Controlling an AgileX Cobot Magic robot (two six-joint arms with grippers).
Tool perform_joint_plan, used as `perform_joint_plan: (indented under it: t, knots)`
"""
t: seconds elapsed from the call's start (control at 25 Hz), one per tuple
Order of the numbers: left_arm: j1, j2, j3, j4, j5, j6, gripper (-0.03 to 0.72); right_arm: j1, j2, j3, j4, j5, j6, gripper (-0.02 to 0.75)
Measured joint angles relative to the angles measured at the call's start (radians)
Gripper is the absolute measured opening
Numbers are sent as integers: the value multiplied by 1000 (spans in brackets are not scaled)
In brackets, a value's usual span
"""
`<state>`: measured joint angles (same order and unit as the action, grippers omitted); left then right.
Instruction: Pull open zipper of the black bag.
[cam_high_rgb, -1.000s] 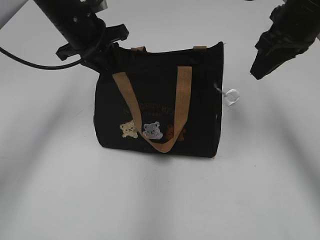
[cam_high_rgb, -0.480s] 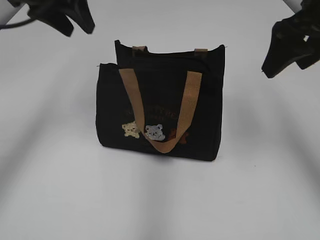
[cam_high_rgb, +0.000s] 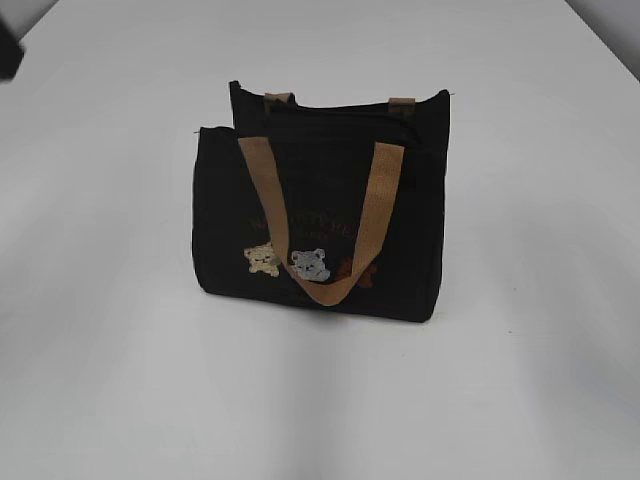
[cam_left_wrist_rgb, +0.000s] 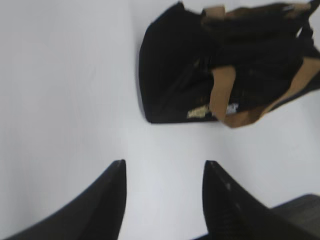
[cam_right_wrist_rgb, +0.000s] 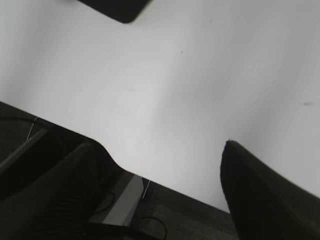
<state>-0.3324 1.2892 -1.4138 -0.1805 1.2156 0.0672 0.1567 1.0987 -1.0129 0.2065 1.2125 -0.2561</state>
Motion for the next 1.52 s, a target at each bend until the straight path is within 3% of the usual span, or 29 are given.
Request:
perform_joint_plan:
  t: [0.32,0.56,0.8,1.52]
  knots:
    - [0,-593,595,3,-89,-3,373,0,-406,307,-7,7,0,593]
    - [0,-1018,829,50,-143,-4,373,0,-677,451,-56,10,1,592]
    - [0,-1288,885,89,-151,-4,373,0,-871,491,-81,-23,1,592]
    - [0,-1280,885,93,-155,-4,372,0,-920,526,-90,-111,1,592]
